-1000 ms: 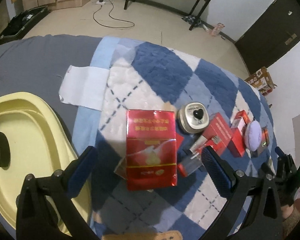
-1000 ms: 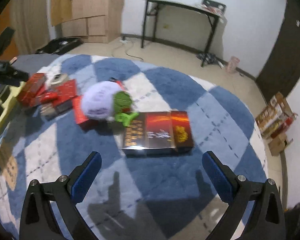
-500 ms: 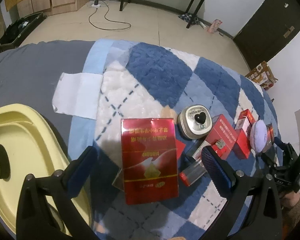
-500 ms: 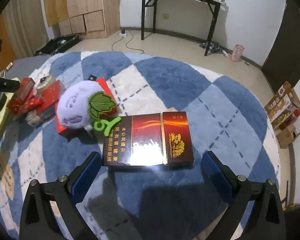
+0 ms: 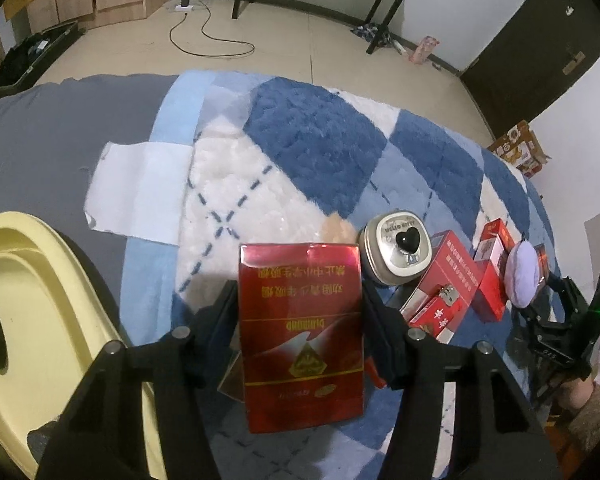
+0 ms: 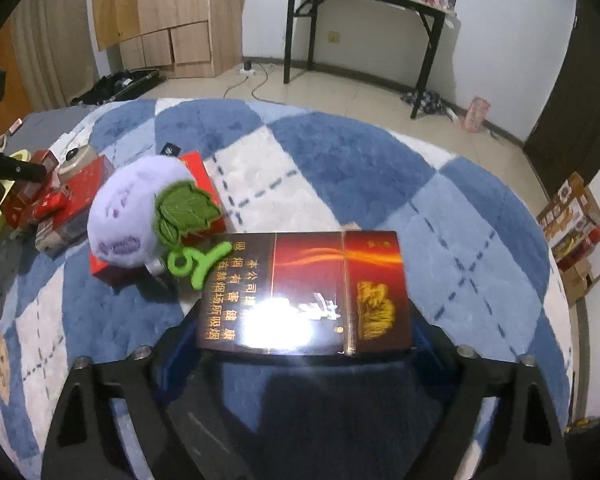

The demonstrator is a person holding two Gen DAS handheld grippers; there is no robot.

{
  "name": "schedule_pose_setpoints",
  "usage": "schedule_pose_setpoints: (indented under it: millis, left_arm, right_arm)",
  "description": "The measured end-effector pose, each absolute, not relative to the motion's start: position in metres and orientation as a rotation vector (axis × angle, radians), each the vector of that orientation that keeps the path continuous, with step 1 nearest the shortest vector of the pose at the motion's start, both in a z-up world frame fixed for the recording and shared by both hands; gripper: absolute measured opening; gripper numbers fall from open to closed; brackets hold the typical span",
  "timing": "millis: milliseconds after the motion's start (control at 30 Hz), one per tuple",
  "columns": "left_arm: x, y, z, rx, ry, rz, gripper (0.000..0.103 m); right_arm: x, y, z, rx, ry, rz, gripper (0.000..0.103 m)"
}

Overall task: Organize rigid objects
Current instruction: 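Grasp the red cigarette box with the left tool while the right tool grasps the dark red box, then lower both boxes into the yellow tray and open both tools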

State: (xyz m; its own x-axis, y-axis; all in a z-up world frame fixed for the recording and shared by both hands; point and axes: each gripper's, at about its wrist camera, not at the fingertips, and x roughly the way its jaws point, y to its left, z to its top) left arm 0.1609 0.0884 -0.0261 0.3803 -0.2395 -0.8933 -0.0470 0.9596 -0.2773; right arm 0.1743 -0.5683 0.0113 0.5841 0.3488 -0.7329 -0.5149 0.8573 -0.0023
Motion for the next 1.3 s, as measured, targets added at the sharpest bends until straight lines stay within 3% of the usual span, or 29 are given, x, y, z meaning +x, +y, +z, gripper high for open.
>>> schedule_pose_setpoints:
  millis: [167,367,600,933,1100,1300]
  left_arm:
    - [0.139,0.104,0.011,-0.324,1.103,-0.166,0.060]
    - [0.072,0.156,0.071,-0.376,0.997,-0.160,0.060]
    - [-0.032,0.239,0.103,-0.390,0.968,-0.016,0.060]
    - [-0.037,0.303,0.011,-0.451,1.093,0.104,0.060]
    - [-0.007,0.322,-0.036,-0.505,1.167,0.141,0.060]
    - [0.001,0.323,-0.064,-0.511,1.197,0.130,0.060]
  right_arm:
    - [0.163,-0.585,0.018,-0.178,0.778,0.509,0.089]
    - [0.110,-0.597,0.068,-0.213,0.658,0.560,0.089]
    - [0.057,-0.515,0.134,-0.272,0.550,0.788,0.089]
    - [0.014,-0.301,0.158,-0.361,0.661,1.070,0.089]
    - [0.003,-0.193,0.132,-0.498,0.726,1.087,0.089]
    - [0.022,-0.133,0.099,-0.606,0.801,1.058,0.089]
